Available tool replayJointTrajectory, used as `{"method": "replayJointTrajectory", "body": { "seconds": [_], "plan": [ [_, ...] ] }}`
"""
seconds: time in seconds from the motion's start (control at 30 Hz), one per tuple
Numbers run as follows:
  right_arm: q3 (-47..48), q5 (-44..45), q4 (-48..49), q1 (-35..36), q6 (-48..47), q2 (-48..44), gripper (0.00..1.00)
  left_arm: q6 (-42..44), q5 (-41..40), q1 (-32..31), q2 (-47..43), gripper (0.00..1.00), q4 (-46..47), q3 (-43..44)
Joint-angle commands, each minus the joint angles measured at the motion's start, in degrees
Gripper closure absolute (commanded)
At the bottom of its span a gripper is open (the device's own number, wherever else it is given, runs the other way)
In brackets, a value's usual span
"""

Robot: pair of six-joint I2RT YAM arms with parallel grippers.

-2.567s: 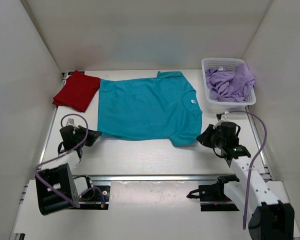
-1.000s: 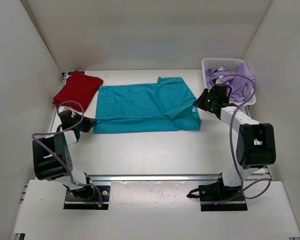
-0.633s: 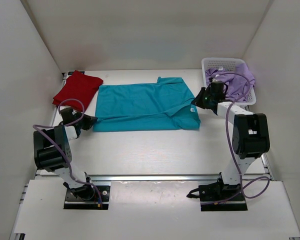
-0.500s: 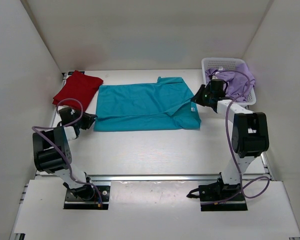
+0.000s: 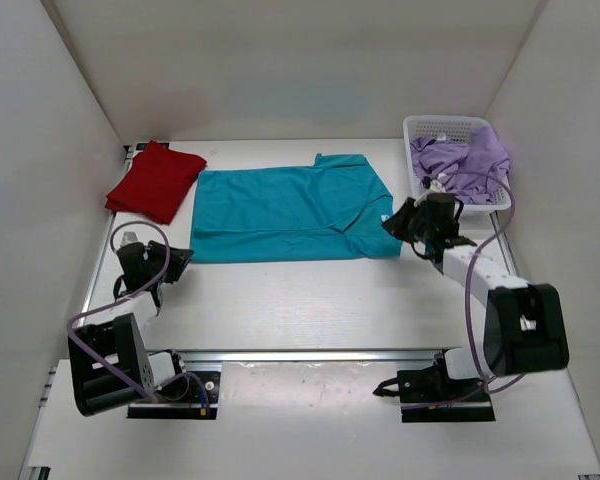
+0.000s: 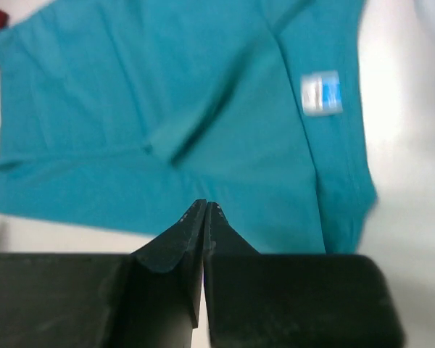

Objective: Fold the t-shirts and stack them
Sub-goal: Fold the flattened tshirt in 1/3 of the way

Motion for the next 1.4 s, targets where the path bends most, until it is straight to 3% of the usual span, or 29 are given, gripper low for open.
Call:
{"method": "replayJointTrajectory", "body": {
  "seconds": [0.0,0.07,0.23,0.33,0.53,0.7,0.83,0.9,0.93,1.37],
  "plan": [
    [-8.5,1.6,4.8,-0.3,1.5,-6.4,1.0,1.9,-0.2,0.0,0.5,0.6,-0.4,-3.5],
    [-11.8,2.3,4.1,-0.7,1.3,-8.6,1.0,1.5,0.4,0.6,2.7,0.58,-0.3,-3.2],
    [-16.2,1.4,3.6,-5.1,0.9,-9.4,0.72,-0.3,0.4,-0.1,6.9,0.57,2.2,-2.7],
    [-15.7,3.0,3.2,-5.3,0.0,-7.0,0.65,0.5,-0.4,-0.6,8.9,0.6,1.5,-1.0],
    [-14.6,0.9,6.5,-7.8,0.6,-1.0,0.66,0.3,-1.1,-1.9,12.1,0.68,3.2,0.2],
    [-12.3,1.0,7.8,-8.0,0.7,2.9,0.68,0.0,-2.0,-2.2,13.8,0.85,3.5,0.9],
    [-10.7,0.6,10.0,-7.9,1.5,5.3,0.83,-0.4,-3.2,-3.0,15.2,0.92,3.9,2.5],
    [-9.6,-0.1,10.5,-8.0,1.5,6.5,0.99,-0.1,-3.2,-3.1,15.5,0.97,3.6,3.3],
    [-10.0,0.6,10.2,-8.2,2.0,5.6,1.0,0.2,-3.5,-2.6,15.9,1.0,2.8,4.1],
    [-22.4,2.7,6.9,-9.1,4.5,-8.0,1.0,4.5,-5.6,-2.0,10.1,1.0,-4.4,2.1]
  ]
}}
